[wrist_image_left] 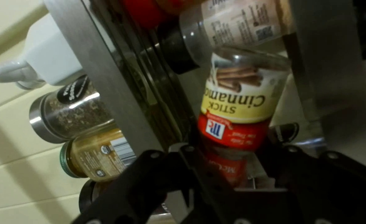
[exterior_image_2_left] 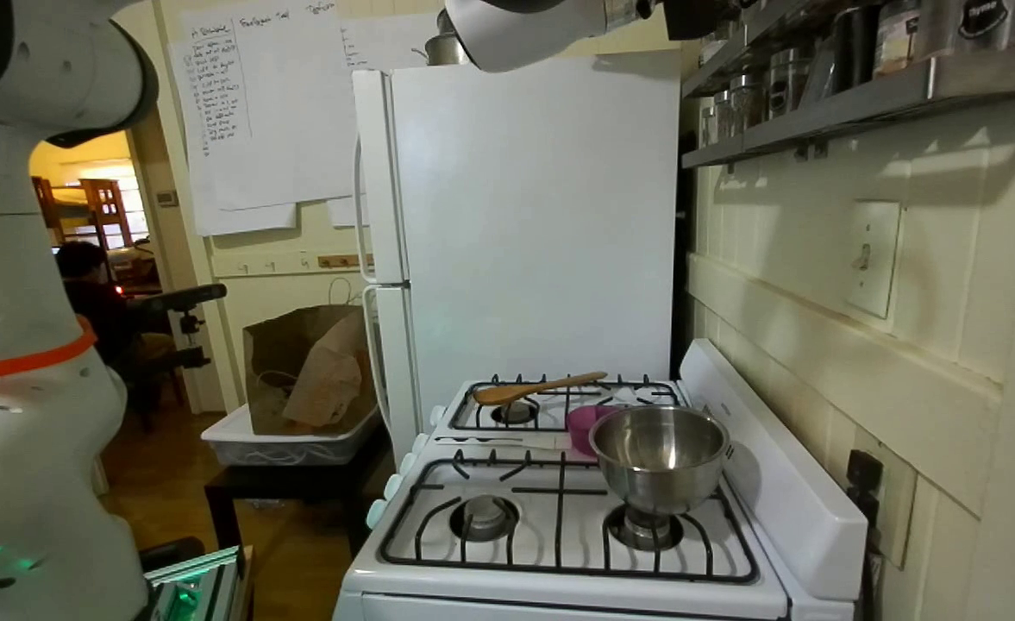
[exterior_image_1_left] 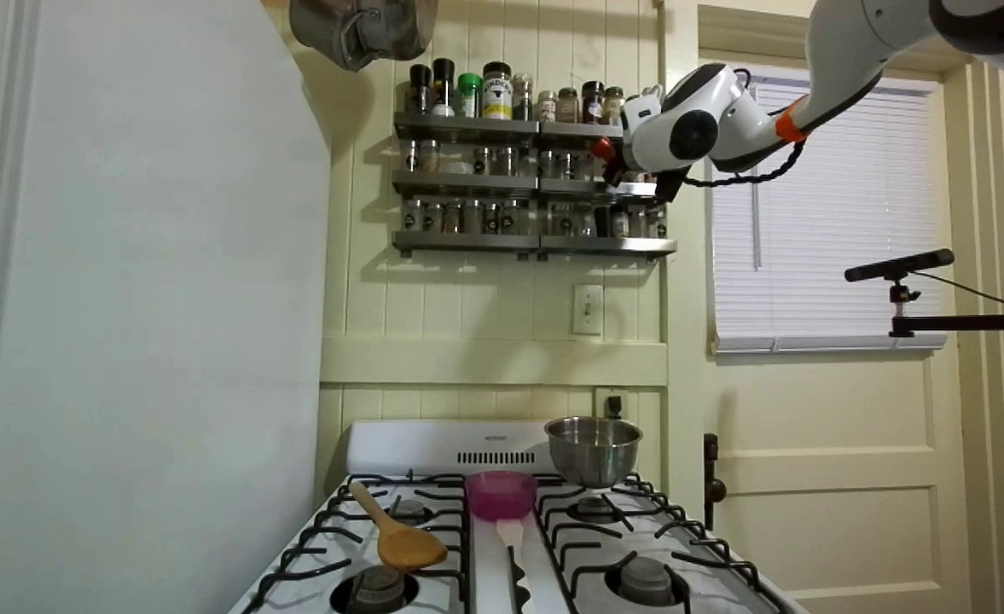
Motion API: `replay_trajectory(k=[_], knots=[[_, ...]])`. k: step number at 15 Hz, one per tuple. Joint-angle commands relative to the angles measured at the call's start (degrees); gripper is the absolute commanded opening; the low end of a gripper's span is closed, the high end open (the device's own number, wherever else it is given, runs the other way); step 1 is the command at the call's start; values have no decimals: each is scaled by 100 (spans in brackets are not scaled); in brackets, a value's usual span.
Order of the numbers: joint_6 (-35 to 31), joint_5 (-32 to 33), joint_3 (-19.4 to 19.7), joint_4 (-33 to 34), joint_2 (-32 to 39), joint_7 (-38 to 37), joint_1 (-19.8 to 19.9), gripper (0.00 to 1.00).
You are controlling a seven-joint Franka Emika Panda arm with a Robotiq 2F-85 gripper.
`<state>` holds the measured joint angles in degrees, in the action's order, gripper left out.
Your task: Put the orange container on the right side of the middle rack
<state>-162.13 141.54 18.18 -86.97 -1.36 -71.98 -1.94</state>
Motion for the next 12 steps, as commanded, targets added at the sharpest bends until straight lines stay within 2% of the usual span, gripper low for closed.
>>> replay_trajectory(k=[1, 12], knots=[[474, -34, 17, -20, 98, -351, 18, 22], [1185, -816, -114, -333, 41, -562, -55, 22]])
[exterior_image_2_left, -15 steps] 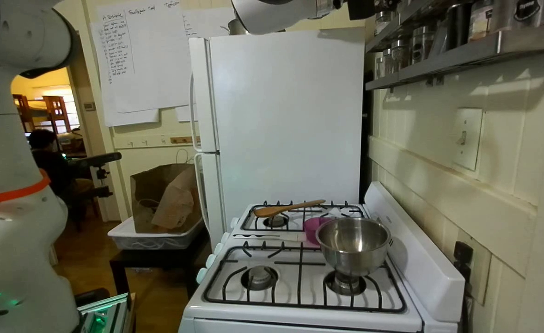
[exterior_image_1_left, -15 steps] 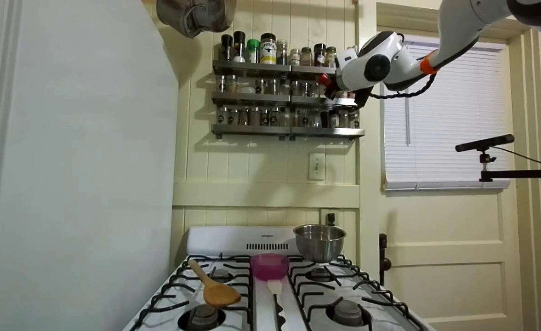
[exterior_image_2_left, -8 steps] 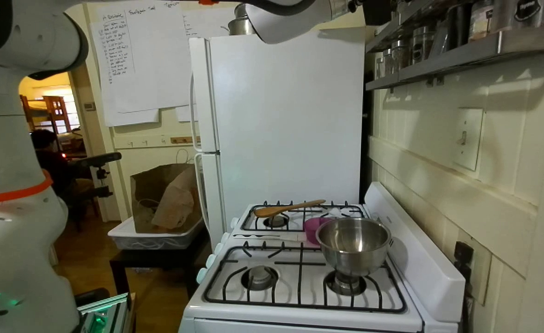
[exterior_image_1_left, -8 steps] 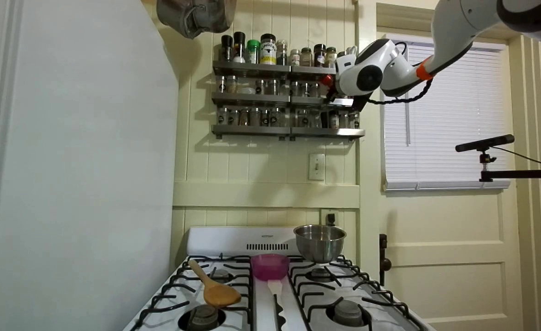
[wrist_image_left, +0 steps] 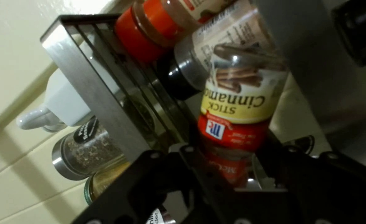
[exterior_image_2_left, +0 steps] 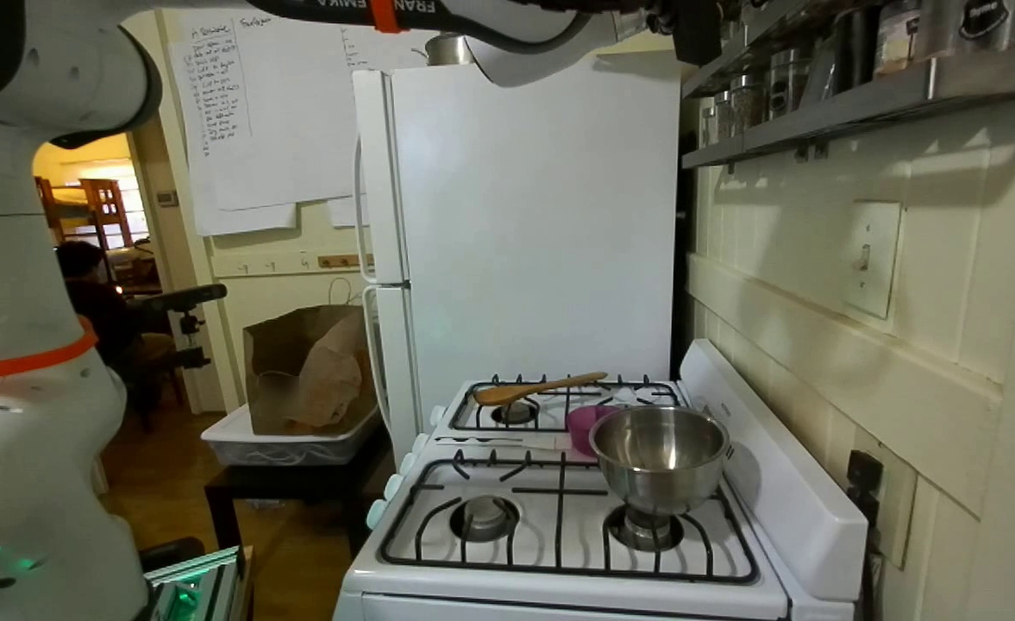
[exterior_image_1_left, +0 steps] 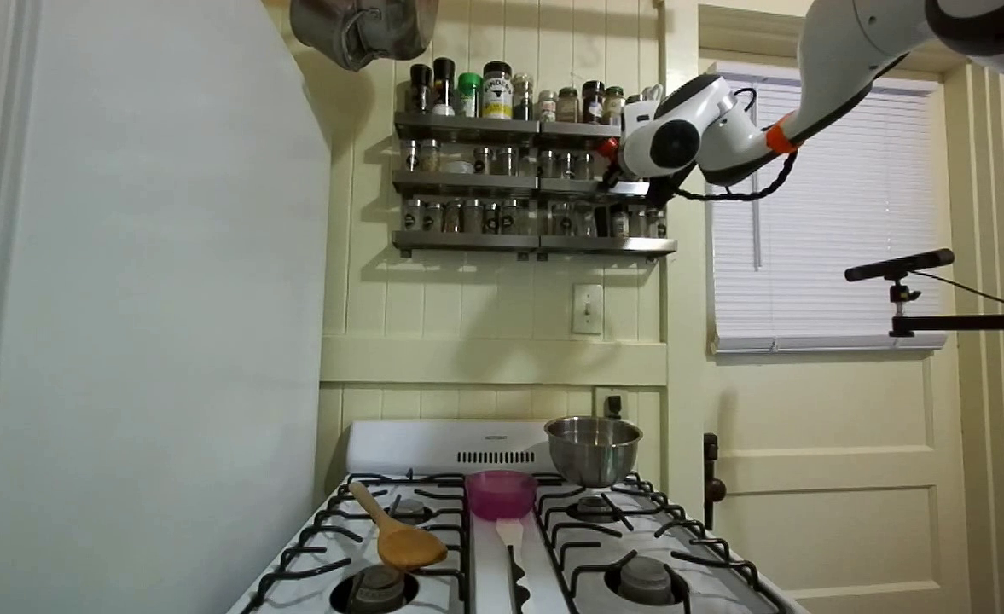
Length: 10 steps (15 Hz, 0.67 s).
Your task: Put the orange container on the right side of the middle rack
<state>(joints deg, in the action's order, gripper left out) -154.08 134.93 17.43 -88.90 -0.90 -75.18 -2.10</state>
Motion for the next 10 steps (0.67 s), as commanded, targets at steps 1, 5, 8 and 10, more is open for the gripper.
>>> replay_trajectory(k=[1, 5, 8, 10], knots=[[443, -183, -60, -166, -11, -270, -44, 22], [750, -278, -139, -215, 4, -412, -56, 22], [673, -120, -165, -138, 97, -216, -46, 22], [551, 106, -173, -10, 165, -210, -47, 22]])
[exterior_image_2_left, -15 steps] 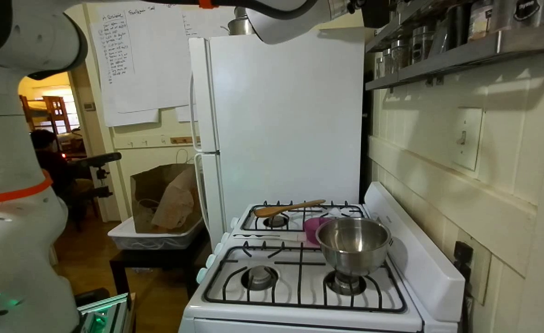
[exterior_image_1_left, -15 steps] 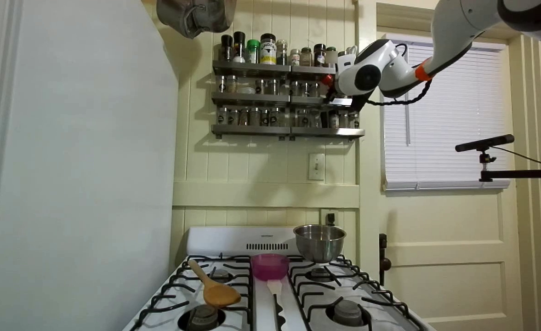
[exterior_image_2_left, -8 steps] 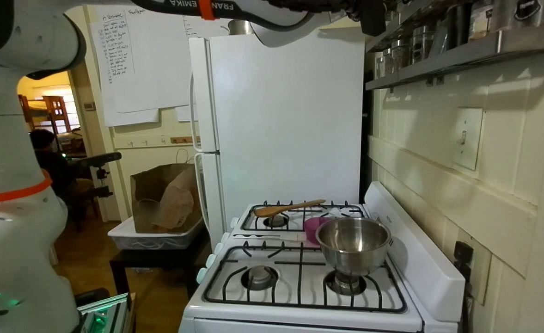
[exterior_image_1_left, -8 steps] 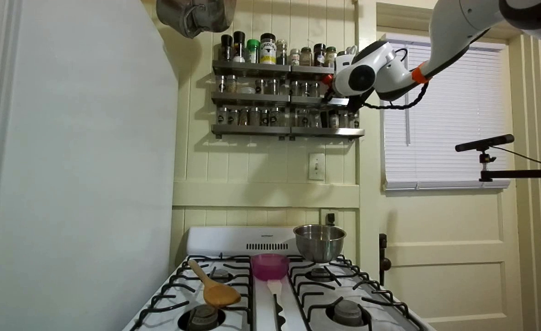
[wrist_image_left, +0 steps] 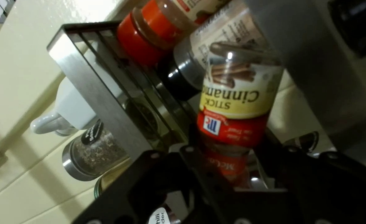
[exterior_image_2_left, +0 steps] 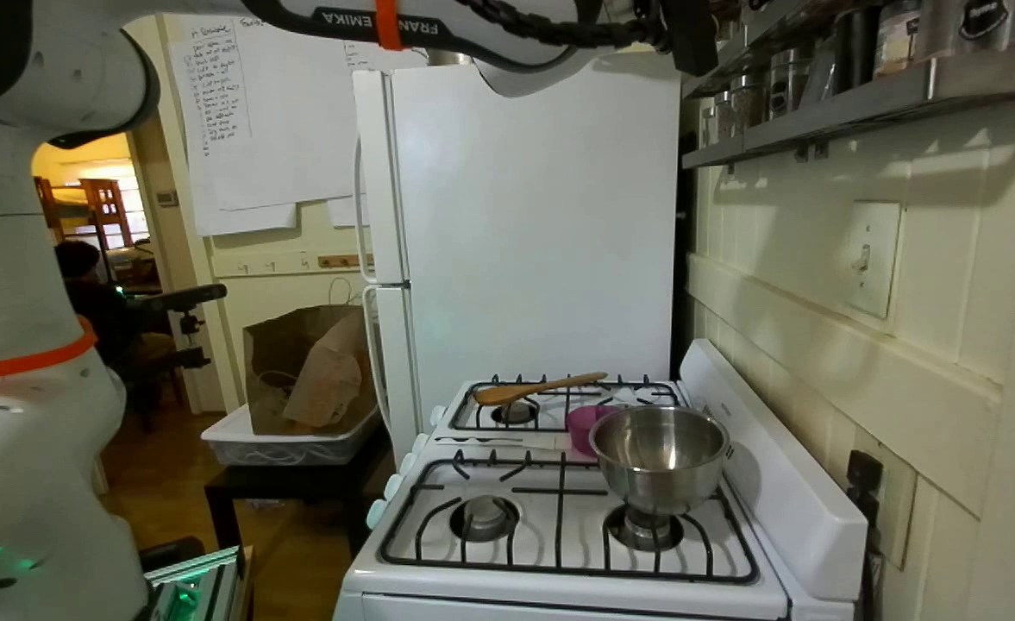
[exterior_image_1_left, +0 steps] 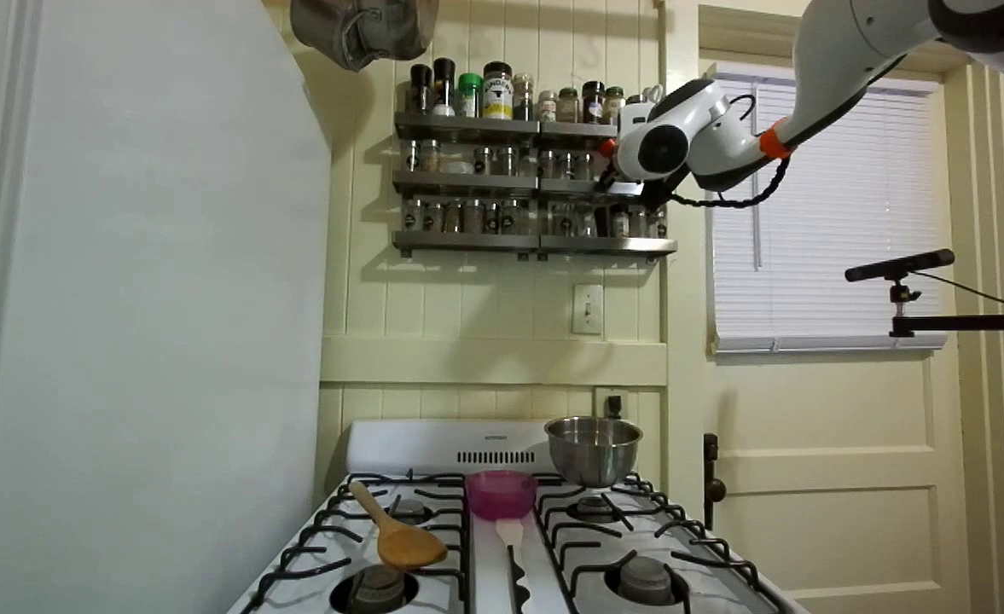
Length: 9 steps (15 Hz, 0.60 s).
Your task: Put the orange container on the right side of the middle rack
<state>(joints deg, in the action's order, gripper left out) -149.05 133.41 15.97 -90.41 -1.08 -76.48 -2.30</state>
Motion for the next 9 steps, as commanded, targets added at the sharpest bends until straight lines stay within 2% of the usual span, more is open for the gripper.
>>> replay_trajectory(k=[1, 5, 9], knots=[[1, 402, -32, 205, 219, -147, -30, 22], [-151, 1032, -92, 473, 452, -237, -20, 22], [-31, 1205, -113, 659, 629, -340, 9, 22]])
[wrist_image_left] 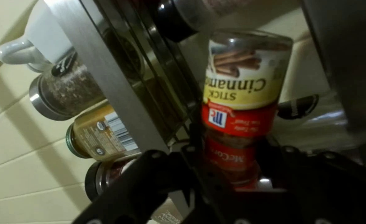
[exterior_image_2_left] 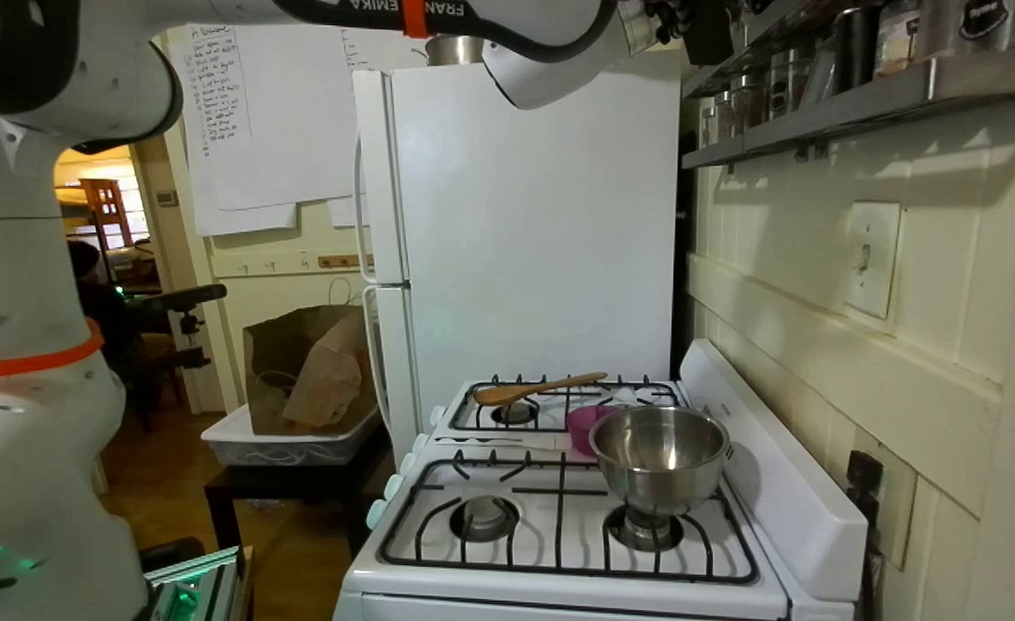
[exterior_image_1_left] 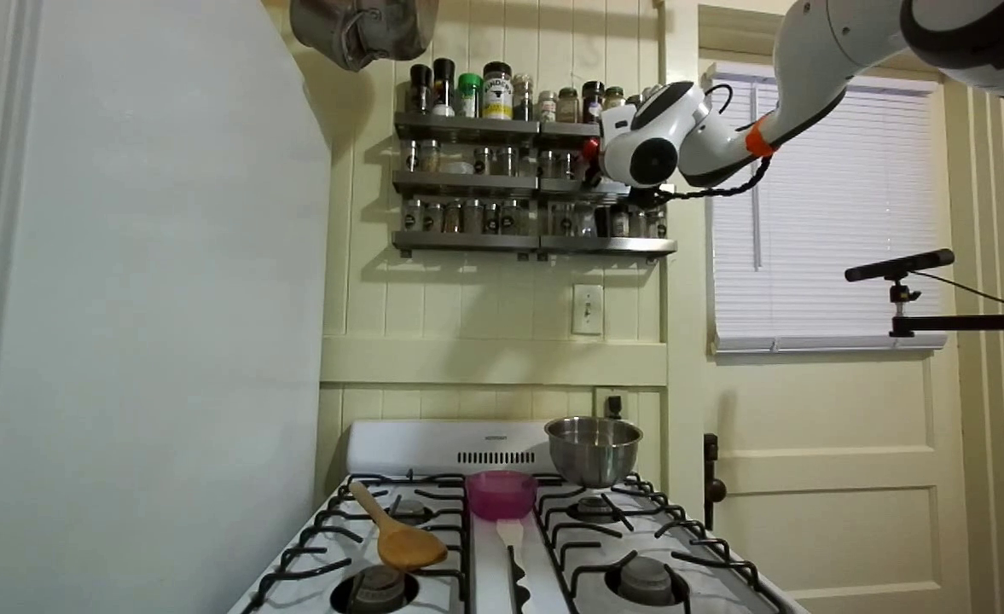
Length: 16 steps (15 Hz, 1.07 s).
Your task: Put the orange container on the right side of the middle rack
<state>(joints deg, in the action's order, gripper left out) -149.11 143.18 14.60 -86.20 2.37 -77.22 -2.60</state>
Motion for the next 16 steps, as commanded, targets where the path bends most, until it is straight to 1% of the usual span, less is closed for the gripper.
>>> replay_trajectory(k=[1, 8, 13, 16], knots=[[25, 170, 29, 241, 297, -272, 45, 22], [276, -304, 58, 8, 191, -457, 65, 22], [577, -817, 81, -123, 175, -582, 92, 22], [720, -1020, 79, -156, 193, -720, 84, 22]])
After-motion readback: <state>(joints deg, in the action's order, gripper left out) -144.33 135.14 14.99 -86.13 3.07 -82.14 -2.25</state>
